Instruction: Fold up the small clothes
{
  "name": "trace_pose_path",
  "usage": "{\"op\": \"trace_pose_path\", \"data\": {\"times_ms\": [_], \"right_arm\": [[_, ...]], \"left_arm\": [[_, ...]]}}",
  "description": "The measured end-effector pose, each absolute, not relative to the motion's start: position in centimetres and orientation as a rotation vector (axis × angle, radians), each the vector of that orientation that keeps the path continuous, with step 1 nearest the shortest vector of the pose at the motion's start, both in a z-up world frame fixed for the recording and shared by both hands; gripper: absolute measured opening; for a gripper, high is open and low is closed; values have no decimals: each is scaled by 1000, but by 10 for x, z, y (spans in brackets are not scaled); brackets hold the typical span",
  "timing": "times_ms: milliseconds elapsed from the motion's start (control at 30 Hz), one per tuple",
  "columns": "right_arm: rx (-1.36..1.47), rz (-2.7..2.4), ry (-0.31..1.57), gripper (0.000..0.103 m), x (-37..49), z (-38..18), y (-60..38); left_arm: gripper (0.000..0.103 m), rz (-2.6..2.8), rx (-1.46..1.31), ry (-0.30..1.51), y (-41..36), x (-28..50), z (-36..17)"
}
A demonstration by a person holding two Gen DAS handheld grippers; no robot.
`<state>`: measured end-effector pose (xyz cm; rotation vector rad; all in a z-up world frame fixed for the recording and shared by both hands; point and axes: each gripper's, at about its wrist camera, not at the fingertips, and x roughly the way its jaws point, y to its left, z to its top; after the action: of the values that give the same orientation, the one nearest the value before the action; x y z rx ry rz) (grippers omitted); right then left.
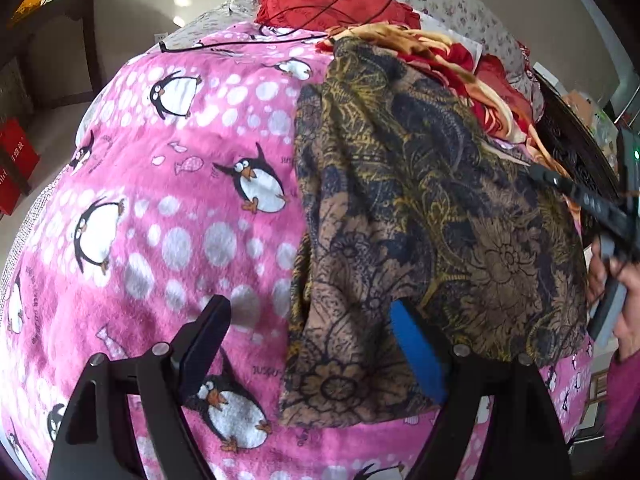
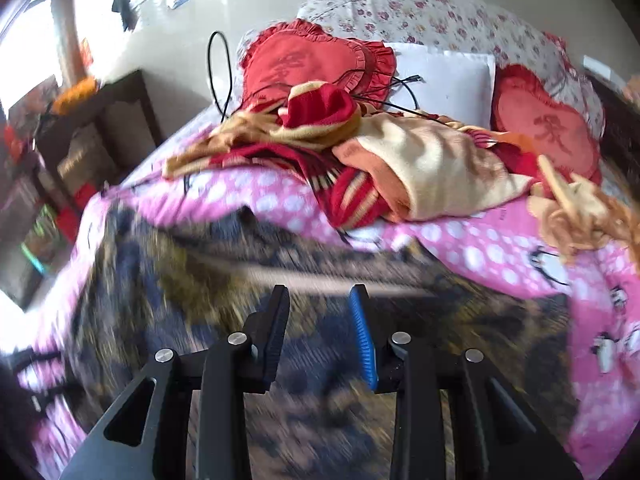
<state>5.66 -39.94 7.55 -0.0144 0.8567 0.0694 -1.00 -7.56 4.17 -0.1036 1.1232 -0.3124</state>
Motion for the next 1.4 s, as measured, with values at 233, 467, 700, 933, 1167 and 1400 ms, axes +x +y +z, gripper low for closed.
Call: {"op": "trace_pose_path", "data": {"times_ms": [233,467,700,933,1167,1400], "right_arm": [[-178,182,929,42,81,59,-376],[-186,145,916,0,93,59,-370],[-87,75,912,0,103,52,-380],[36,106,875,16,67,75,-398],[81,-125,881,17,30,75,-491],[160,-146,895,12,42,57,-524]], "left_arm": [[86,-266,-55,1129,-85,-8,37],[86,-250,-39,1136,-89,-6,34],[88,-246,-26,1135,-94,-4,32],[88,-265,-34,1139,-89,-4,31],[94,-254,-55,1116,-89,-7,29],[97,-235,-37,1129,-96,-7,28]]}}
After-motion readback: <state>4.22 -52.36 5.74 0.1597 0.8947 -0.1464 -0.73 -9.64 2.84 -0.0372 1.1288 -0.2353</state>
